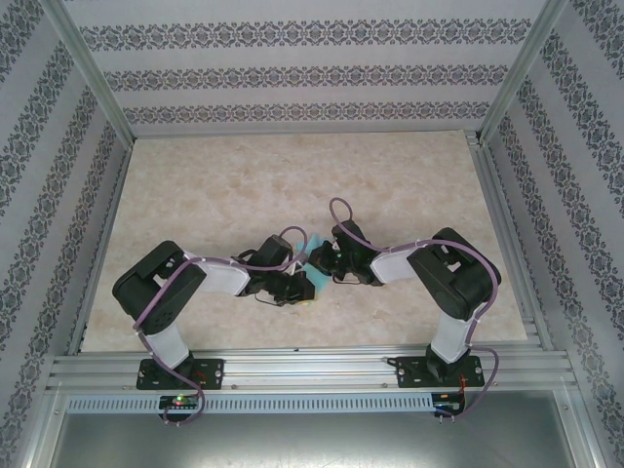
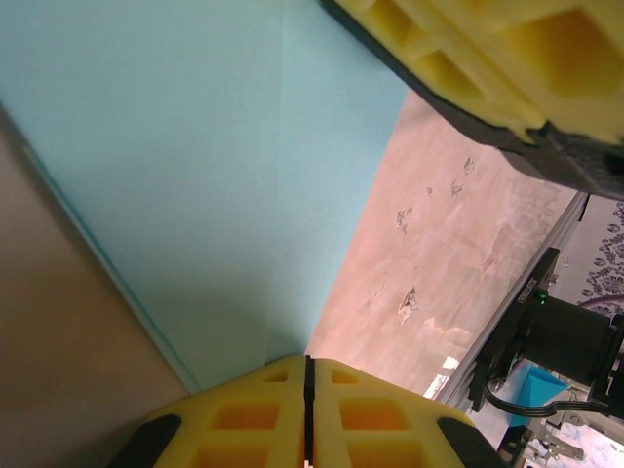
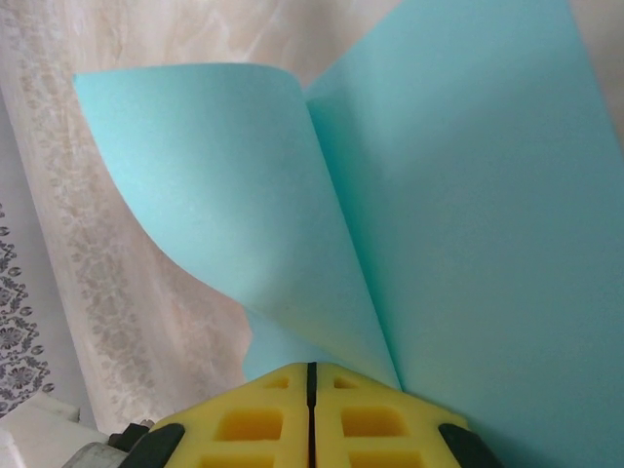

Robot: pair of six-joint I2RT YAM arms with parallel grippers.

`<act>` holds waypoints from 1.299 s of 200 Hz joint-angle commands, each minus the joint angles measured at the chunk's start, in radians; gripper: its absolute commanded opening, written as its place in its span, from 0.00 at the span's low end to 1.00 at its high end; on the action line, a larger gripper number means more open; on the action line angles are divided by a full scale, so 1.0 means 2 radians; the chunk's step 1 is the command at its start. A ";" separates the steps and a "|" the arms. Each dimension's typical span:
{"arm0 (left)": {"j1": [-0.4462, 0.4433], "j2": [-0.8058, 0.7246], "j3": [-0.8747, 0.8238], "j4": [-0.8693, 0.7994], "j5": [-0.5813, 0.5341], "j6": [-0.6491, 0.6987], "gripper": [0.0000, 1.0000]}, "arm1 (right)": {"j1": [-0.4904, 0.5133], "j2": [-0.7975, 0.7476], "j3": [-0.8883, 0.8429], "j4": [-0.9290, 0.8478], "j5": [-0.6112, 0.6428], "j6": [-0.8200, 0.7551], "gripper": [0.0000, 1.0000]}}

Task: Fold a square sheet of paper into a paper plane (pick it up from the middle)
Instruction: Fourth fold the wing at the center of the table.

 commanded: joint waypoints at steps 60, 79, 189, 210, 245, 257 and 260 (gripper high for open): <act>-0.019 -0.054 -0.079 -0.120 -0.002 -0.019 0.11 | 0.016 0.035 -0.038 -0.105 0.056 0.028 0.07; -0.019 -0.083 -0.085 -0.145 -0.020 -0.021 0.10 | 0.031 0.035 -0.041 -0.103 0.078 0.063 0.07; 0.049 -0.189 -0.024 -0.106 -0.070 -0.057 0.20 | 0.067 -0.024 -0.045 -0.148 0.169 0.117 0.09; 0.048 -0.136 -0.002 -0.041 -0.069 -0.085 0.19 | 0.063 -0.011 -0.041 -0.134 0.150 0.114 0.09; 0.046 -0.085 0.016 -0.022 -0.071 -0.097 0.19 | 0.063 -0.004 -0.040 -0.126 0.144 0.117 0.09; 0.045 -0.073 0.017 -0.007 -0.064 -0.103 0.20 | 0.062 -0.004 -0.039 -0.127 0.144 0.116 0.10; 0.044 -0.070 0.018 -0.005 -0.063 -0.104 0.19 | 0.062 -0.004 -0.039 -0.127 0.144 0.116 0.09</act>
